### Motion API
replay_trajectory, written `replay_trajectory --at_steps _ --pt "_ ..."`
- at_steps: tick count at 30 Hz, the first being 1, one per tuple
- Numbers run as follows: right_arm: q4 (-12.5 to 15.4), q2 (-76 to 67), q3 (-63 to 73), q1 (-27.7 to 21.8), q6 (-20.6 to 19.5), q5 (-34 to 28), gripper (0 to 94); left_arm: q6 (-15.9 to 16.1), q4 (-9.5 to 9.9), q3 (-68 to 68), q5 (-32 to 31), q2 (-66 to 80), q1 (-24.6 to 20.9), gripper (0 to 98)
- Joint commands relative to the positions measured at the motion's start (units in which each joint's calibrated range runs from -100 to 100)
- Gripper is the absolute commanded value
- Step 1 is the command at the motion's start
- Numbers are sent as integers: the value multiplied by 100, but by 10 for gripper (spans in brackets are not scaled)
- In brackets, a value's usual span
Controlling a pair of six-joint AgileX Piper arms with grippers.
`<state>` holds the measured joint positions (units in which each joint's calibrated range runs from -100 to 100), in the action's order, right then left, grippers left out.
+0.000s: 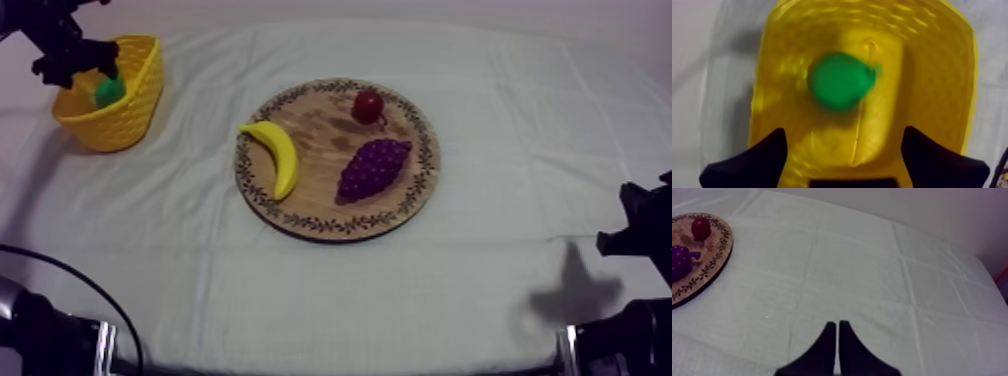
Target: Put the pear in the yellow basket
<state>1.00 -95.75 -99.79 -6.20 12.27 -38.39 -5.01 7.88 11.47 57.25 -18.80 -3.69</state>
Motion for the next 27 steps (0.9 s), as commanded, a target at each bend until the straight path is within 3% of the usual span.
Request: replay_trajectory --at_steps 1,12,27 --pt "0 -1 1 0 1 0 3 -4 -12 417 -39 677 14 837" --pt "0 -1 1 0 1 0 3 303 -98 1652 -119 3317 287 612" --pt "0 -1 1 0 -2 0 3 363 -260 3743 -1187 6619 339 85"
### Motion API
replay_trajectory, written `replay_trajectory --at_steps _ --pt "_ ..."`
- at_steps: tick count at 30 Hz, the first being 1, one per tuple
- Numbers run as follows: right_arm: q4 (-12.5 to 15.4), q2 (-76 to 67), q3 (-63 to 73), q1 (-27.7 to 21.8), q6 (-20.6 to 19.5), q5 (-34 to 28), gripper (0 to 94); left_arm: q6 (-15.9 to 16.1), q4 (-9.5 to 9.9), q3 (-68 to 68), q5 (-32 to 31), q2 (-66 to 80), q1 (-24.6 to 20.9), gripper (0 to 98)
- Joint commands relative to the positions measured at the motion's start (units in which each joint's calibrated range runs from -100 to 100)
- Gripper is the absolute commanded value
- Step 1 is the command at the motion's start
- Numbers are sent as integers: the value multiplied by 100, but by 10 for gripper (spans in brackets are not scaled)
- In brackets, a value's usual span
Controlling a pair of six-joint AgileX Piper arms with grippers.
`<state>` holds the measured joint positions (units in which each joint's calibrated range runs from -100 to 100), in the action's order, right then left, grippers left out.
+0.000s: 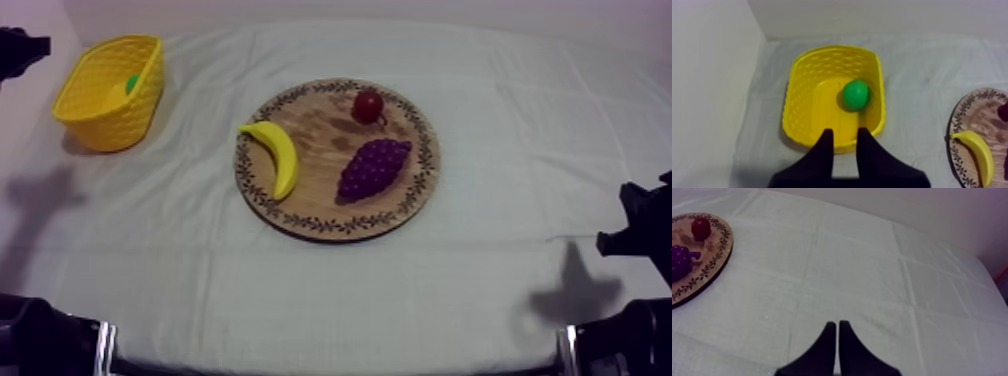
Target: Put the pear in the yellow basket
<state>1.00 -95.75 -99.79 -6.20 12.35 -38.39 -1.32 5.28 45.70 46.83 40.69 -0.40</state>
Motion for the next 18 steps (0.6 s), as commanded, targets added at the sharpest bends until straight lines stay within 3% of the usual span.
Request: replay_trajectory --at_steps 1,10,18 --pt "0 -1 1 0 -10 0 3 -5 -1 466 -235 865 22 61" --pt "0 -1 1 0 -11 0 3 -53 25 1967 -946 2711 77 3" --pt "0 -1 1 0 -8 0 3 -187 34 3013 -1063 4008 66 0"
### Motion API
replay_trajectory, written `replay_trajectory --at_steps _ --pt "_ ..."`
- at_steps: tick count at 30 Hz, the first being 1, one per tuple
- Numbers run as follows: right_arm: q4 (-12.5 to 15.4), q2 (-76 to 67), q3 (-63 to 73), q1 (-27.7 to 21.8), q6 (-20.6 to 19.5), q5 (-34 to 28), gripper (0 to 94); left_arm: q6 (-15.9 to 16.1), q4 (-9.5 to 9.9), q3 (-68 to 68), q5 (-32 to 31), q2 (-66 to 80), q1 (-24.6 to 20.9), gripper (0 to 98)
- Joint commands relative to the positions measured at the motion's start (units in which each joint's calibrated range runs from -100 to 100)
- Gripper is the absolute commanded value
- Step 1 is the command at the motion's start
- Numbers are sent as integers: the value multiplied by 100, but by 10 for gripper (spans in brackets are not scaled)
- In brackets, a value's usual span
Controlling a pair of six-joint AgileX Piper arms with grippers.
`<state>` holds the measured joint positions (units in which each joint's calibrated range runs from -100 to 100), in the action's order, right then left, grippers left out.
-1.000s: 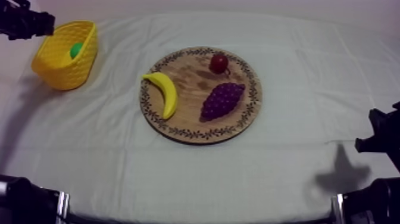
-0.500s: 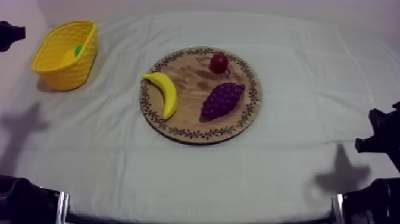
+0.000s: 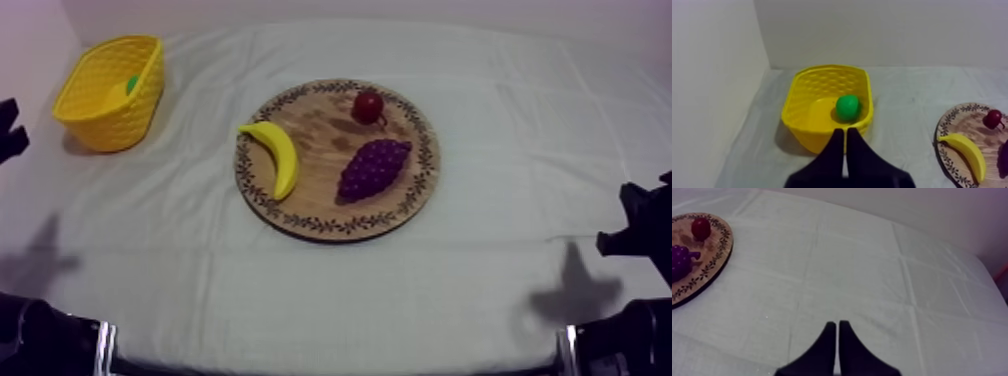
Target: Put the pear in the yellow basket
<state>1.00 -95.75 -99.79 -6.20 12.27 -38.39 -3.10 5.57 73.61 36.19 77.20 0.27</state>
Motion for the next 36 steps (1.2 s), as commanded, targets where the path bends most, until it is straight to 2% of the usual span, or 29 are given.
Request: replay_trajectory --at_steps 1,14,21,25,29,36 --pt "0 -1 1 0 0 0 3 -24 14 305 6 442 -1 0" --pt "0 -1 1 0 1 0 3 -135 89 1302 -54 1568 24 0" --pt "0 -1 1 0 -2 0 3 -208 108 1754 106 2197 88 0" --pt "0 -1 1 0 -4 0 3 -262 117 2114 -120 2247 102 0" --pt "0 -1 1 0 -1 0 3 -102 -72 2487 -374 2259 65 0" --pt "0 -1 1 0 -2 0 3 252 -234 2596 -338 2262 17 0"
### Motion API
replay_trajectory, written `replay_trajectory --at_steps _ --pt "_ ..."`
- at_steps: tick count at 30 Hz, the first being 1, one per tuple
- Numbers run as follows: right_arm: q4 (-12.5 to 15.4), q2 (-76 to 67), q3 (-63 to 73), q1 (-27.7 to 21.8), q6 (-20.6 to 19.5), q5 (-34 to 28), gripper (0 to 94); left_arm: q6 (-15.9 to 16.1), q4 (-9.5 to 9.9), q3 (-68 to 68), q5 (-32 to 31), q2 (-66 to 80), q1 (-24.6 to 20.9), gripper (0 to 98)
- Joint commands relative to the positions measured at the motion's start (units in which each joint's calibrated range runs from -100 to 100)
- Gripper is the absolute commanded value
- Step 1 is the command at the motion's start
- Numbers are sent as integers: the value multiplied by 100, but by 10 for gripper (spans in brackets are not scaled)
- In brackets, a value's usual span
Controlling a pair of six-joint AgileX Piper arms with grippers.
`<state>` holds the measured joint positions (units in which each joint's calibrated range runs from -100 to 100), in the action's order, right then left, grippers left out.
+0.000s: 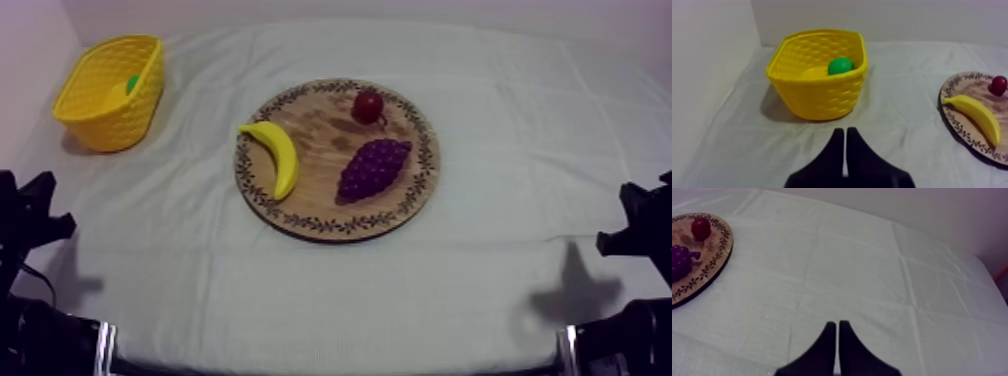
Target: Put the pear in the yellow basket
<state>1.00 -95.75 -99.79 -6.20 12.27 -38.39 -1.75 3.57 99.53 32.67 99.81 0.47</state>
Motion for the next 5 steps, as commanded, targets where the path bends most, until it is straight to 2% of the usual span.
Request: replay_trajectory --at_steps 1,3,5 --pt "0 -1 1 0 -1 0 3 162 -60 7 26 2 -4 0" --pt "0 -1 1 0 0 0 3 145 -90 10 41 2 -6 0" --pt "0 -1 1 0 0 0 3 -16 -106 12 48 2 -7 0"
